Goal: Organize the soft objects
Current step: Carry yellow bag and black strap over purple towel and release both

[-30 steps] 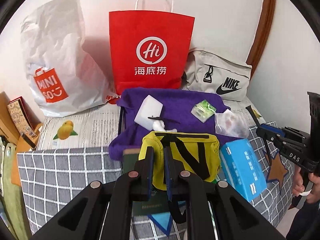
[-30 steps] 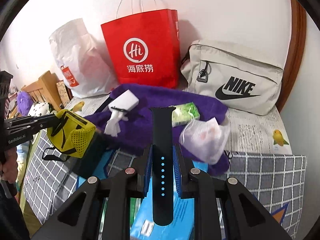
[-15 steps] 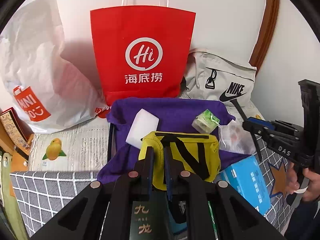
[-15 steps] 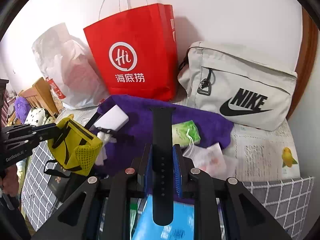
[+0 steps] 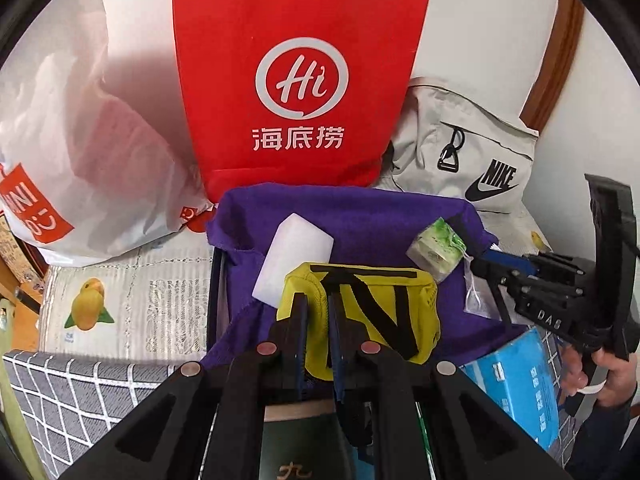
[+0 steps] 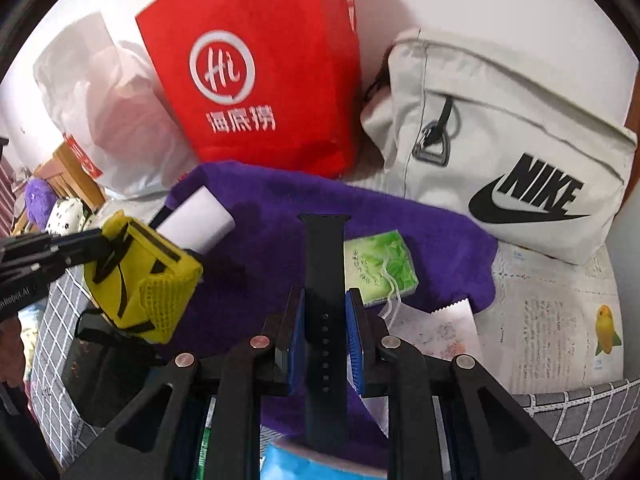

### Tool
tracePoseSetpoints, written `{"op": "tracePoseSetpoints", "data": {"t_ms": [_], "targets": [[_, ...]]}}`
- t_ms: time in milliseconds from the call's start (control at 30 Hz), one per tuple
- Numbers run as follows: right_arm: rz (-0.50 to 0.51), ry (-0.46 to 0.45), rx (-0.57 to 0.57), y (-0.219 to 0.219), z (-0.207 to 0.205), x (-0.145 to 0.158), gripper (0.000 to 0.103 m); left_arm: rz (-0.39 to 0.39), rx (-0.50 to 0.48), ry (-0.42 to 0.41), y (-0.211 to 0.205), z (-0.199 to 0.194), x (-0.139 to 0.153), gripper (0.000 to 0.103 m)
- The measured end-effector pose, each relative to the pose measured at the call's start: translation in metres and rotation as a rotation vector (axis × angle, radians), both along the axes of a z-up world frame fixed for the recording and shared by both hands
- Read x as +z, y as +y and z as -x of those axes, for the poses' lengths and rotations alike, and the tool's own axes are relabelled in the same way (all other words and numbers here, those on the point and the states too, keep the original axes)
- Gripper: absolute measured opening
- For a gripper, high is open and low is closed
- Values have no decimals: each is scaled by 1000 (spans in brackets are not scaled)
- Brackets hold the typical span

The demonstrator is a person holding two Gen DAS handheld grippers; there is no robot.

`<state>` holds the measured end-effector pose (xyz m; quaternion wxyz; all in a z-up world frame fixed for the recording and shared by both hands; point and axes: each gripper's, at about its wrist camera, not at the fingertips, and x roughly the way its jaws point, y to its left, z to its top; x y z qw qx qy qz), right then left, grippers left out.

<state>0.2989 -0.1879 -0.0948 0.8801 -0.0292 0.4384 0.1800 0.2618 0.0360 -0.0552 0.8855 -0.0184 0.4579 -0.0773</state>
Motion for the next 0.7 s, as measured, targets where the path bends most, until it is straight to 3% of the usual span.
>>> {"op": "tracePoseSetpoints", "data": {"t_ms": [633, 700], "targets": [[33, 120, 17, 10, -30, -38, 21, -36, -27, 33, -15, -23, -11, 11], [38, 116, 19, 10, -28, -38, 32, -39, -26, 33, -16, -24, -12, 11]]}}
